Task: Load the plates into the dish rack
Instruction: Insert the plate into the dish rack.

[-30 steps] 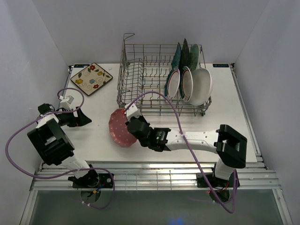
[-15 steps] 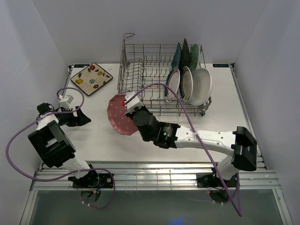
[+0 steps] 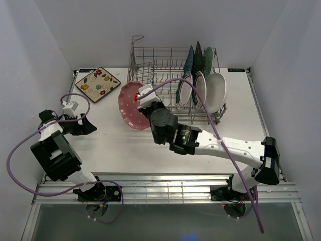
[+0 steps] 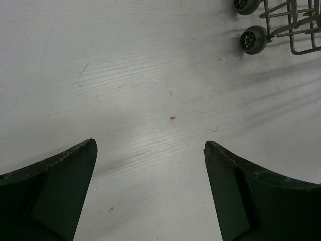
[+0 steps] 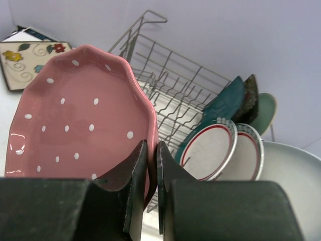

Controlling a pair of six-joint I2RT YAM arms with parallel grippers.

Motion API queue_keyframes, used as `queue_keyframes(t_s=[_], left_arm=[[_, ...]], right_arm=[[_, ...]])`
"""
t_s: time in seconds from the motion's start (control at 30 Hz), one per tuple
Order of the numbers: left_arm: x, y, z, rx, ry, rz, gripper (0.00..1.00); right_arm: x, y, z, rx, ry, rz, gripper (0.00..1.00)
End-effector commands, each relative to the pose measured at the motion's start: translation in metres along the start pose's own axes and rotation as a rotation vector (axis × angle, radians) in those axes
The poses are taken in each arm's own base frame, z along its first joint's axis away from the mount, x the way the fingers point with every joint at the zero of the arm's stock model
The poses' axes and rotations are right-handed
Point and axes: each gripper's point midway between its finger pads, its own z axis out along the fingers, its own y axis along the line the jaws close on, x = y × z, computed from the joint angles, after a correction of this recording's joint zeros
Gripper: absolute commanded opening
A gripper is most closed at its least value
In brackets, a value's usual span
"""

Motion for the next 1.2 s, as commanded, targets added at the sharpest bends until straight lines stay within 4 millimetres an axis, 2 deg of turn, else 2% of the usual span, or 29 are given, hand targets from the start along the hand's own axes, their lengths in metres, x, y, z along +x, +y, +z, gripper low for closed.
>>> queue_keyframes(t_s=[0.0, 0.03, 0.23, 0.37, 0.47, 0.57, 0.63, 0.73, 1.03, 1.17], left_arm=[[-0.016, -0.004, -0.007, -0.013, -0.045, 0.061, 0.98], [-0.015, -0.004, -0.007, -0.014, -0.044, 0.056, 0.98], [-0.015, -0.003, -0.007, -0.016, -0.043, 0.054, 0.98], [-0.016, -0.004, -0.007, -0.014, -0.047, 0.057, 0.98], [-0.018, -0.004, -0.008, -0.017, -0.052, 0.061, 0.98], [-0.019, -0.004, -0.008, -0.019, -0.055, 0.063, 0.98], [-0.02, -0.004, -0.009, -0.023, -0.056, 0.066, 0.98], [-0.019, -0.004, -0.009, -0.028, -0.056, 0.068, 0.98], [-0.017, -0.005, -0.011, -0.038, -0.054, 0.081, 0.98], [-0.017, -0.005, -0.013, -0.054, -0.056, 0.095, 0.98]], right_arm=[[-0.082, -0.07, -0.013, 0.172, -0.158, 0.235, 0.08], [-0.09, -0.077, -0.013, 0.195, -0.178, 0.255, 0.08], [-0.101, -0.106, -0.005, 0.331, -0.18, 0.176, 0.08], [-0.11, -0.118, 0.007, 0.387, -0.173, 0.148, 0.08], [-0.109, -0.132, 0.019, 0.438, -0.16, 0.125, 0.08], [-0.107, -0.138, 0.027, 0.464, -0.154, 0.098, 0.08], [-0.108, -0.151, 0.031, 0.504, -0.155, 0.094, 0.08], [-0.104, -0.164, 0.041, 0.57, -0.137, 0.053, 0.08], [-0.077, -0.178, 0.08, 0.694, -0.07, -0.067, 0.08], [-0.068, -0.19, 0.096, 0.737, -0.056, -0.086, 0.08]])
